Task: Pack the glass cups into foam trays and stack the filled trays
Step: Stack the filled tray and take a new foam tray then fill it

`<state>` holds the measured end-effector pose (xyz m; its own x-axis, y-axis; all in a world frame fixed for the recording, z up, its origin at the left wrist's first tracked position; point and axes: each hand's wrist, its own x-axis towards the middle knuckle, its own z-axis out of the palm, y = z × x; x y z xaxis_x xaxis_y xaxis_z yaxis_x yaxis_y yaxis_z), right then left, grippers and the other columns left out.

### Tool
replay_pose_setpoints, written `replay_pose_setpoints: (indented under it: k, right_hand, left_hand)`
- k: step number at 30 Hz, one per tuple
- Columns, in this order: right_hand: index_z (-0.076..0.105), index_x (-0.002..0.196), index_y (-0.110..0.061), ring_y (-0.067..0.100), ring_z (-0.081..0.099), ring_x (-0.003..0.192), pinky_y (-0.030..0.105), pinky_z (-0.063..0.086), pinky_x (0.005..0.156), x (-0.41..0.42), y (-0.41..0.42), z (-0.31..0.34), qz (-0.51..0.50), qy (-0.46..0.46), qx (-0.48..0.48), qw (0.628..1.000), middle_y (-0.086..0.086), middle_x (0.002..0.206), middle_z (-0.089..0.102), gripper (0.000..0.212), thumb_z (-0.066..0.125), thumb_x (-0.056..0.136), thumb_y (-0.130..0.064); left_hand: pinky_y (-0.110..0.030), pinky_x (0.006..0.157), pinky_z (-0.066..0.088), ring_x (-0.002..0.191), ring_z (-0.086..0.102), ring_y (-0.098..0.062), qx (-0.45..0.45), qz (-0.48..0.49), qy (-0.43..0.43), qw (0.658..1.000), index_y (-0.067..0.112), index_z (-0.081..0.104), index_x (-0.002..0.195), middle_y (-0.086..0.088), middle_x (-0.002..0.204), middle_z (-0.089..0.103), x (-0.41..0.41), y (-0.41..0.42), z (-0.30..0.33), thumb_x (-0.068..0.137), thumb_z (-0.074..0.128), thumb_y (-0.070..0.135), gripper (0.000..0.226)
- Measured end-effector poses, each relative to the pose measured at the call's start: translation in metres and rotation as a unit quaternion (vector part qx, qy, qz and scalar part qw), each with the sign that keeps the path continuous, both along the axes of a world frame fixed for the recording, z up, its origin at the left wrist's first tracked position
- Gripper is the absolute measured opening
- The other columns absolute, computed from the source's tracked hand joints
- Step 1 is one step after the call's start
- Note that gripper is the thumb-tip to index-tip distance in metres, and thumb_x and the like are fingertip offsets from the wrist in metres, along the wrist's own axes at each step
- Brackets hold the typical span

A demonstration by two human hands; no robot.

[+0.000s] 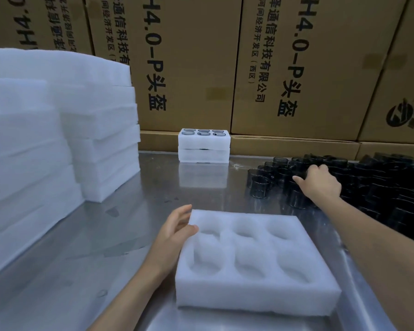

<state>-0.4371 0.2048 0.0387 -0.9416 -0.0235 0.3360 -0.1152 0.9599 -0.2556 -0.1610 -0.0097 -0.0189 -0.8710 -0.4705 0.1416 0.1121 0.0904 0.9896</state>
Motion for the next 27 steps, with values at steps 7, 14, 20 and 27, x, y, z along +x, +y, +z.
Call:
replay_pose_setpoints:
  k: [7, 14, 20, 27]
  right_hand:
    - [0.054, 0.101, -0.014, 0.025, 0.056, 0.083, 0.033, 0.042, 0.069, 0.037, -0.006, 0.014, 0.117, 0.097, -0.223, 0.963, 0.006, 0.108, 0.054, 0.035, 0.052, 0.088, -0.046]
    - [0.043, 0.077, -0.028, 0.004, 0.048, 0.068, 0.024, 0.038, 0.061, 0.157, -0.048, 0.010, 0.403, 0.108, -0.260, 0.871, -0.008, 0.076, 0.051, 0.027, 0.044, 0.076, -0.055]
    - [0.035, 0.073, -0.033, 0.006, 0.045, 0.075, 0.021, 0.035, 0.061, 0.178, -0.060, -0.011, 0.482, 0.074, -0.097, 0.867, -0.009, 0.080, 0.042, 0.030, 0.033, 0.089, -0.059]
    - [0.032, 0.059, -0.024, 0.006, 0.035, 0.073, 0.025, 0.029, 0.057, 0.178, -0.077, -0.011, 0.468, 0.070, -0.049, 0.880, -0.008, 0.065, 0.040, 0.047, 0.029, 0.089, -0.061]
  left_hand:
    - [-0.017, 0.087, 0.045, 0.103, 0.057, 0.009, -0.009, -0.003, 0.003, 1.000, 0.027, 0.054, 0.119, 0.010, 0.118, 0.060, 0.000, -0.002, -0.002, 0.079, 0.064, 0.020, 0.042]
    - [0.000, 0.071, 0.040, 0.090, 0.053, 0.023, -0.044, 0.016, 0.007, 0.999, 0.026, 0.052, 0.118, 0.017, 0.114, 0.058, -0.004, -0.003, -0.005, 0.092, 0.054, 0.004, 0.034]
    - [-0.006, 0.073, 0.045, 0.099, 0.059, 0.006, -0.036, 0.015, 0.013, 0.999, 0.018, 0.056, 0.119, 0.010, 0.112, 0.064, -0.006, -0.002, -0.006, 0.092, 0.051, 0.003, 0.032]
    - [-0.012, 0.077, 0.043, 0.104, 0.056, -0.004, -0.088, 0.041, 0.011, 0.995, 0.024, 0.057, 0.108, 0.005, 0.113, 0.060, -0.013, 0.004, -0.003, 0.091, 0.045, 0.001, 0.031]
